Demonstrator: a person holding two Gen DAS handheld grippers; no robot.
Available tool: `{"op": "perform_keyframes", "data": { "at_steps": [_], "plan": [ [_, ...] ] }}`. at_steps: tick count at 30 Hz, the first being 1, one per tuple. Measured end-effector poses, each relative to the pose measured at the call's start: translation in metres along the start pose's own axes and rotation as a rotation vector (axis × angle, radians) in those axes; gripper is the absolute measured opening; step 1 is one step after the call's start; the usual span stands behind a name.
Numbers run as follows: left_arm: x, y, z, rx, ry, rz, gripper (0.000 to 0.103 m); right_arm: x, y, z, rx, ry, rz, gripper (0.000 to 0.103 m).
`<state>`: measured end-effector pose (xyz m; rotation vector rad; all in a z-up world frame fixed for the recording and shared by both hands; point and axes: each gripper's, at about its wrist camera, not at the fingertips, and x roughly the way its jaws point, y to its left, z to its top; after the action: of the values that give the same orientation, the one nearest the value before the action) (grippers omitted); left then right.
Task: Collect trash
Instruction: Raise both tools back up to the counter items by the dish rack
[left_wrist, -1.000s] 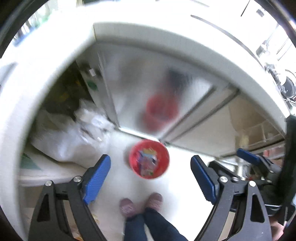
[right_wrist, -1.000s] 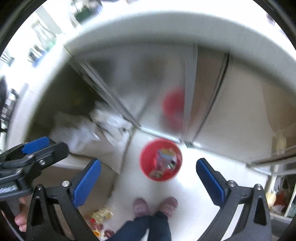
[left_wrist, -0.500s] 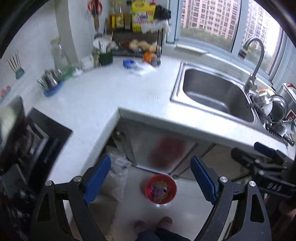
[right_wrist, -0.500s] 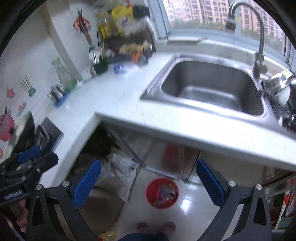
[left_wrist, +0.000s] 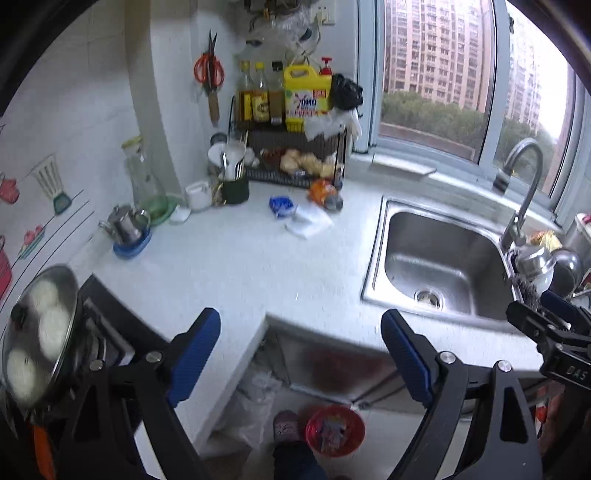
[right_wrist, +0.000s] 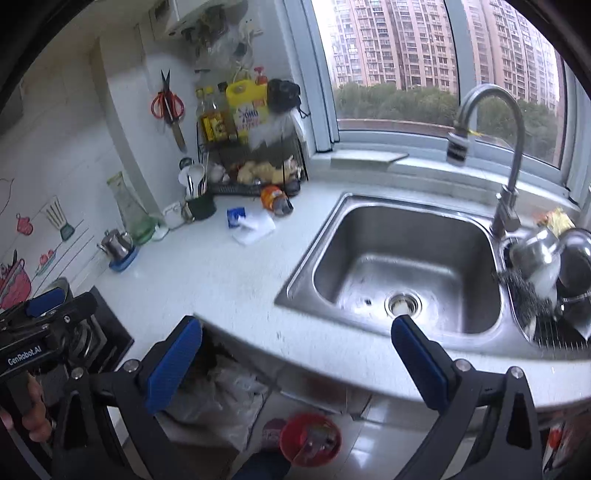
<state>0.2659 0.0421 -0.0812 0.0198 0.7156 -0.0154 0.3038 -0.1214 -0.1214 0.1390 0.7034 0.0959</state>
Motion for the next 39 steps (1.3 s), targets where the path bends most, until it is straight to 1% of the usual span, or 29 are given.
{"op": "perform_keyframes", "data": {
  "at_steps": [4,6,8,10,15,16,22,24,28,31,35,39],
  "plan": [
    [0.022,0.014,0.032,-0.035,-0.021,-0.03,0.087,0.021,0.013,0.03,-0.049,-0.027,-0.034,0.103],
    [0.04,0.02,0.054,-0.028,-0.024,-0.018,0.087,0.032,0.016,0.049,-0.047,-0.037,-0.023,0.103],
    [0.06,0.027,0.078,-0.028,-0.025,-0.026,0.087,0.044,0.019,0.067,-0.034,-0.042,-0.016,0.103],
    [0.079,0.034,0.097,-0.019,-0.008,-0.05,0.087,0.063,0.023,0.092,-0.028,-0.04,-0.026,0.103],
    [0.142,0.054,0.147,0.044,0.063,-0.066,0.087,0.115,0.038,0.14,-0.052,-0.013,-0.079,0.103],
    [0.154,0.058,0.155,0.052,0.079,-0.065,0.087,0.124,0.04,0.146,-0.055,-0.008,-0.087,0.103],
    [0.235,0.09,0.192,0.072,0.153,-0.077,0.087,0.19,0.039,0.175,-0.005,0.093,-0.1,0.103],
    [0.262,0.1,0.202,0.057,0.193,-0.1,0.087,0.211,0.039,0.182,0.001,0.122,-0.12,0.103],
    [0.314,0.112,0.21,0.029,0.275,-0.133,0.087,0.248,0.038,0.19,-0.009,0.179,-0.15,0.103],
    [0.344,0.118,0.212,-0.013,0.329,-0.156,0.087,0.275,0.035,0.193,-0.013,0.232,-0.155,0.103],
    [0.384,0.124,0.209,-0.106,0.407,-0.209,0.087,0.305,0.031,0.198,-0.021,0.278,-0.151,0.103],
    [0.416,0.118,0.205,-0.142,0.471,-0.21,0.087,0.333,0.031,0.2,-0.048,0.321,-0.134,0.103]
  ]
}}
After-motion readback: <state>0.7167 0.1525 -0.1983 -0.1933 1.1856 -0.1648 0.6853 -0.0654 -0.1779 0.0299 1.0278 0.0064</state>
